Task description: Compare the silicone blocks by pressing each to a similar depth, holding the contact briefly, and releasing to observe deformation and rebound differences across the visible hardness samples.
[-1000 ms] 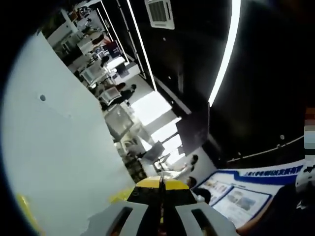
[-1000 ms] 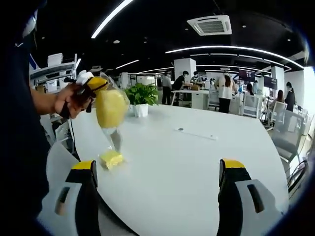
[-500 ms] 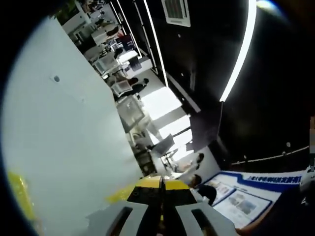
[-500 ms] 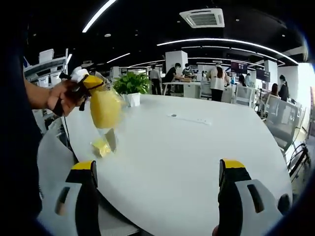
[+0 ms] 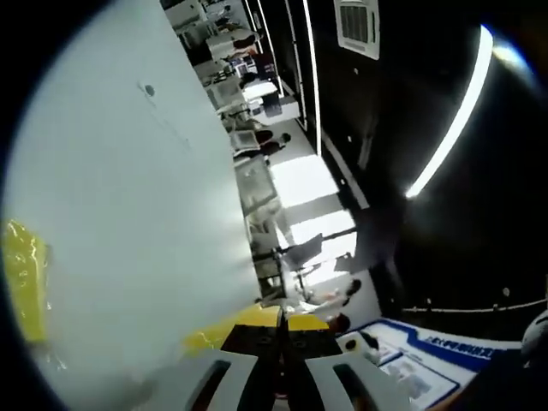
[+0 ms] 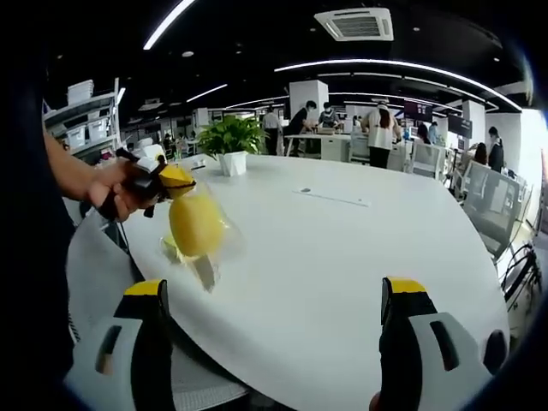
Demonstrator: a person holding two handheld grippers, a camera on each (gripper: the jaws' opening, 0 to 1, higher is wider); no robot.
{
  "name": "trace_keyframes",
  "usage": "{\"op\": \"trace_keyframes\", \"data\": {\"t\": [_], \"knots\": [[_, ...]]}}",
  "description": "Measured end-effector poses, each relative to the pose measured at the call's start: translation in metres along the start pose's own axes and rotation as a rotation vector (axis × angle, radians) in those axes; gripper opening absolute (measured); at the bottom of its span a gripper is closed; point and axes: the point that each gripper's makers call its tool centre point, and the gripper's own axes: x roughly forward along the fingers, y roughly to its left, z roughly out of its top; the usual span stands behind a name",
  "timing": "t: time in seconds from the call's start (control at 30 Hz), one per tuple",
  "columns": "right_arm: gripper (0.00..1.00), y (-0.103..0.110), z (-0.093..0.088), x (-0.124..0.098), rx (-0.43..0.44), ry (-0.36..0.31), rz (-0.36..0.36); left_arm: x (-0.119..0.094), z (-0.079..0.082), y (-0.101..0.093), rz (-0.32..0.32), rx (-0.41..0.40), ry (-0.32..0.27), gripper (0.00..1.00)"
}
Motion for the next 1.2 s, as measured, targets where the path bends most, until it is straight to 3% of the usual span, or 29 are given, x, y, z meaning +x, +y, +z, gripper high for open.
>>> {"op": "trace_keyframes", "data": {"t": [0.27, 0.53, 0.67, 0.9, 1.0, 1.2], "knots": [[0.96, 0.002, -0.004, -0.001, 0.010, 0.007, 0.000, 0.003, -0.001, 0.020, 0.034, -0.047, -0.018, 0.00], [0.96, 0.004, -0.008, -0.001, 0.020, 0.018, -0.004, 0.004, 0.001, 0.052, 0.123, -0.064, -0.040, 0.00], [0.96, 0.005, -0.009, -0.001, 0.019, 0.023, -0.001, 0.004, 0.006, 0.056, 0.129, -0.070, -0.053, 0.00], [0.96, 0.004, -0.010, 0.000, 0.020, 0.027, -0.001, 0.000, 0.020, 0.079, 0.207, -0.053, -0.086, 0.00], [0.96, 0.005, -0.010, 0.001, 0.019, 0.029, 0.002, -0.004, 0.028, 0.094, 0.294, -0.061, -0.130, 0.00], [0.96, 0.005, -0.011, 0.003, 0.022, 0.032, 0.007, -0.005, 0.028, 0.112, 0.355, -0.059, -0.133, 0.00]]}}
